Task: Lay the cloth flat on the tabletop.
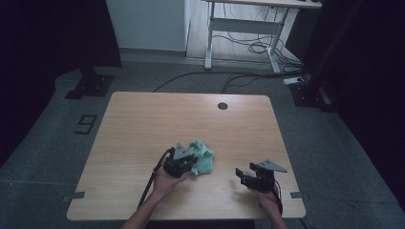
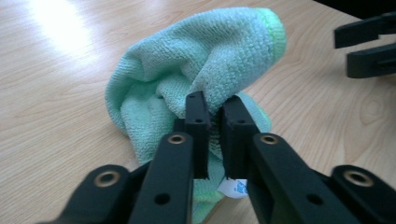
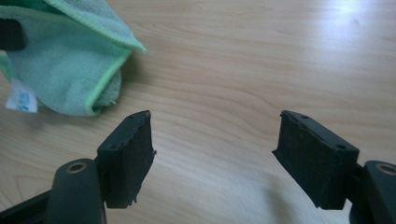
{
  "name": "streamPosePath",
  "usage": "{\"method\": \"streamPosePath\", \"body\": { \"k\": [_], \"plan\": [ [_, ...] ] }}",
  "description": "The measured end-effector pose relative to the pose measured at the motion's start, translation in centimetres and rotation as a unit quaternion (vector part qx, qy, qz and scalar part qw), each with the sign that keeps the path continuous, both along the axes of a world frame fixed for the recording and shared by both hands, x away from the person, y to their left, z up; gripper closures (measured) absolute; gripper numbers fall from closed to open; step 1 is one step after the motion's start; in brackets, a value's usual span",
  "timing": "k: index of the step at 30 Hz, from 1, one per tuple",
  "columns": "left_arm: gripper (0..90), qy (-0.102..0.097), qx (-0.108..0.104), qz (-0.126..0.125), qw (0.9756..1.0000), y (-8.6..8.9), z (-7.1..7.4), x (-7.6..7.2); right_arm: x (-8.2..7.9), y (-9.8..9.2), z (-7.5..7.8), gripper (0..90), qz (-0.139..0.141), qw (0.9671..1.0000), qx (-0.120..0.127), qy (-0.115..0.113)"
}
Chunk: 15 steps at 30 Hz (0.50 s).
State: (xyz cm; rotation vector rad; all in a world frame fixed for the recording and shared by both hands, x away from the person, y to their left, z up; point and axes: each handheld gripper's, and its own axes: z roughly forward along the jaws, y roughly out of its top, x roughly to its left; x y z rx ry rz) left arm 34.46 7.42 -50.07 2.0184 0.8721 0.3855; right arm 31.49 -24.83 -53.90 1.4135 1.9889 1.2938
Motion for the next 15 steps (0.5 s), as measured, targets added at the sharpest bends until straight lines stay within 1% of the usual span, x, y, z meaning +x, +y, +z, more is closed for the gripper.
{"method": "streamPosePath", "body": {
  "k": [4,7,10,15],
  "plan": [
    [85.7,0.001,-0.001,-0.007,1.0000,0.3,0.0,0.0,0.8,0.9,0.5,29.3,0.012,0.9999,0.001,-0.008],
    [86.0,0.002,-0.005,-0.009,0.9999,0.4,-0.1,0.0,1.5,1.6,0.8,30.6,0.022,0.9997,-0.005,-0.012],
    [86.2,0.004,-0.006,-0.010,0.9999,0.4,-0.1,0.1,2.3,2.5,1.2,31.9,0.039,0.9991,-0.011,-0.015],
    [86.4,0.006,-0.005,-0.009,0.9999,0.4,-0.1,0.1,3.8,3.9,1.2,35.0,0.062,0.9980,-0.006,-0.011]
  ]
}}
